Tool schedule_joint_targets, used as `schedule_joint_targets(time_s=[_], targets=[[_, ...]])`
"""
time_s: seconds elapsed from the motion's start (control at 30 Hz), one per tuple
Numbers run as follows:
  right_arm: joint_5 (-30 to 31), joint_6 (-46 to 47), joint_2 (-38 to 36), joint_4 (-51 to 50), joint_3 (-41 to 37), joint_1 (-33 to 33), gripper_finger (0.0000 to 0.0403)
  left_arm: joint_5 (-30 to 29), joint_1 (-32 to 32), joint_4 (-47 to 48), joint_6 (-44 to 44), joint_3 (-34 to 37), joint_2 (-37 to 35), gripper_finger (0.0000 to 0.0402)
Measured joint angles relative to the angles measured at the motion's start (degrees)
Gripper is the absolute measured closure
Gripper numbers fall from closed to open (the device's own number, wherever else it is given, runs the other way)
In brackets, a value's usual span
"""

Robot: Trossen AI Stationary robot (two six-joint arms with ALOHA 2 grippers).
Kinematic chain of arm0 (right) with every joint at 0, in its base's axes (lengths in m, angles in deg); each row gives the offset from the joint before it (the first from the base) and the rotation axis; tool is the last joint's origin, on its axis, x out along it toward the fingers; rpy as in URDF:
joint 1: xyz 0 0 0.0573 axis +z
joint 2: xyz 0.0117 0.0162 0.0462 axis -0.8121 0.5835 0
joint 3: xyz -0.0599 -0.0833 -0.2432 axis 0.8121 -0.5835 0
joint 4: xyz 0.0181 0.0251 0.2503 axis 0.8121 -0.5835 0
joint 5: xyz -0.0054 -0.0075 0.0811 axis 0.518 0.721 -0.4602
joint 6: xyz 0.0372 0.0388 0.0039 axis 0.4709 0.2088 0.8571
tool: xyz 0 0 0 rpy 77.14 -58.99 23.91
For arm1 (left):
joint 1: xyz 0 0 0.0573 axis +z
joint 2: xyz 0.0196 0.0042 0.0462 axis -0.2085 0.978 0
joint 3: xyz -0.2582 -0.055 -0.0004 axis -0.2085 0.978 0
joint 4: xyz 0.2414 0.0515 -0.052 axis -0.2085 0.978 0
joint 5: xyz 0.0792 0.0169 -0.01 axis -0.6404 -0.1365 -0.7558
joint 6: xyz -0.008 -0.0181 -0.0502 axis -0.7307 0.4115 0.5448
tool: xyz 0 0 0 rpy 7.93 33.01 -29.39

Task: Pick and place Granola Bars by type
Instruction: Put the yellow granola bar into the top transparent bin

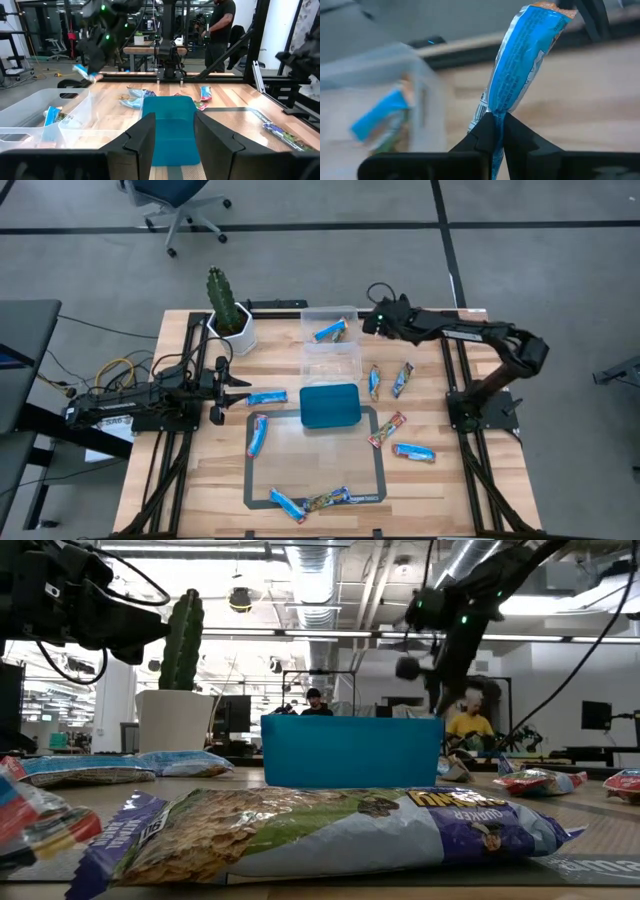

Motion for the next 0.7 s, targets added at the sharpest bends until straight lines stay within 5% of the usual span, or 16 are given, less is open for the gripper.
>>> schedule_joint_targets(time_s=[0.23, 0.4, 0.53, 0.7], targets=[[-0.49, -18.72, -5.23, 12.38, 0.09, 2.99, 0.0383, 0.00, -0.01, 0.01, 0.23, 0.00, 0.00, 0.0276], [-9.88, -34.29, -3.72, 20.00, 0.17, 5.53, 0.0387, 0.00, -0.01, 0.01, 0.49, -0.01, 0.00, 0.0276], [-17.15, -45.09, 0.49, 18.98, 3.31, 7.08, 0.0387, 0.00, 0.00, 0.01, 0.23, 0.00, -0.02, 0.0276], [-16.99, -51.61, 6.69, 14.87, 10.66, 6.80, 0.0386, 0.00, -0.02, 0.01, 0.54, 0.00, -0.02, 0.0276]])
